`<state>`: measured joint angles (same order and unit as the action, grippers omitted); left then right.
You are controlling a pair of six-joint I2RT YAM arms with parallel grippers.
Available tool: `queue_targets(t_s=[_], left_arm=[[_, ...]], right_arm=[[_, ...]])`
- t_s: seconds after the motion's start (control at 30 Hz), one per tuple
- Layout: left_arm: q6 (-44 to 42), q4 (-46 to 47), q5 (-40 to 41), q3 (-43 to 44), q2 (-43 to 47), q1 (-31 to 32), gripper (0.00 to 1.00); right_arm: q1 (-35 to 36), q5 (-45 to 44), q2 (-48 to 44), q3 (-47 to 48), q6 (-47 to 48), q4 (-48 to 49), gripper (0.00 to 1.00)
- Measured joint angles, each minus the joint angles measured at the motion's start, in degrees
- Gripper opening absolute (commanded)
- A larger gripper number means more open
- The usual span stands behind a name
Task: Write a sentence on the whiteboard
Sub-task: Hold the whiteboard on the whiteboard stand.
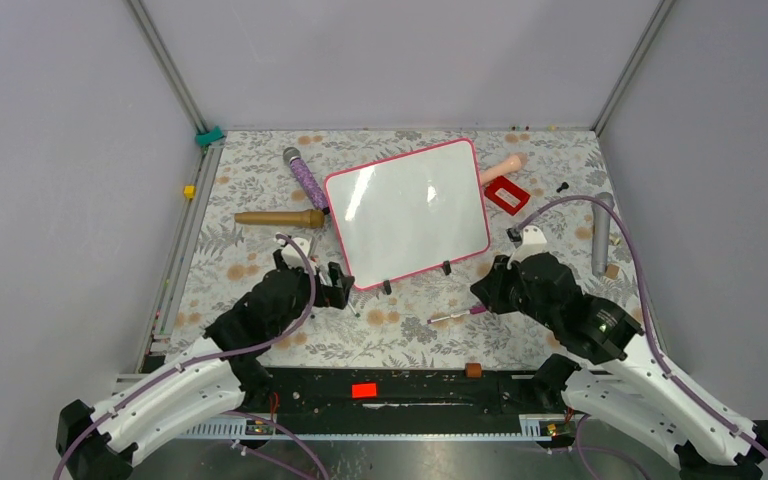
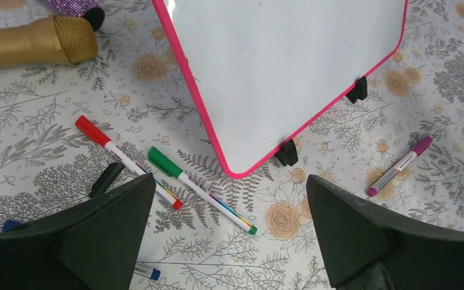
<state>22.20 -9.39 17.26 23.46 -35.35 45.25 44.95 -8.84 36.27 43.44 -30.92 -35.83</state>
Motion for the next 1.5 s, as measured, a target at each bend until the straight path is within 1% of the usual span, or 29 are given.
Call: queue_targets(t_s=[0.2,0.3,0.5,0.63,0.83,1.2,1.4,1.5], left_arm=[[-2.4,1.0,0.6,-0.6,2.8,0.0,0.99],[-3.4,3.6,0.6,-3.2,5.4,0.0,0.99],[-5.0,5.9,0.6,-8.7,9.5,0.0,0.99],[-5.8,7.4,0.6,-9.4,10.1,0.0,0.99],[-5.9,9.6,0.5,-10.1,10.0,0.0,0.99],[-6.3,11.7,-0.7,-11.0,8.2,0.0,0.99],[-6.3,11.7,-0.7,-11.0,10.7,0.0,0.99],[-6.3,12.0,-0.7,-11.6,12.6,0.0,0.99]], right_arm=[[0.0,-1.0,4.5,2.2,0.6,3.0,0.0],[0.0,-1.0,6.8,3.4,0.6,4.4,0.0],[0.0,-0.9,5.9,2.5,-1.6,5.8,0.0],[0.0,-0.8,5.4,1.5,-2.6,7.3,0.0],[0.0,-1.0,7.6,1.9,-1.8,8.3,0.0],[0.0,6.3,8.6,3.7,3.7,9.3,0.0],[0.0,8.7,8.5,3.5,4.8,12.6,0.0],[0.0,9.0,7.0,2.3,5.1,14.9,0.0]])
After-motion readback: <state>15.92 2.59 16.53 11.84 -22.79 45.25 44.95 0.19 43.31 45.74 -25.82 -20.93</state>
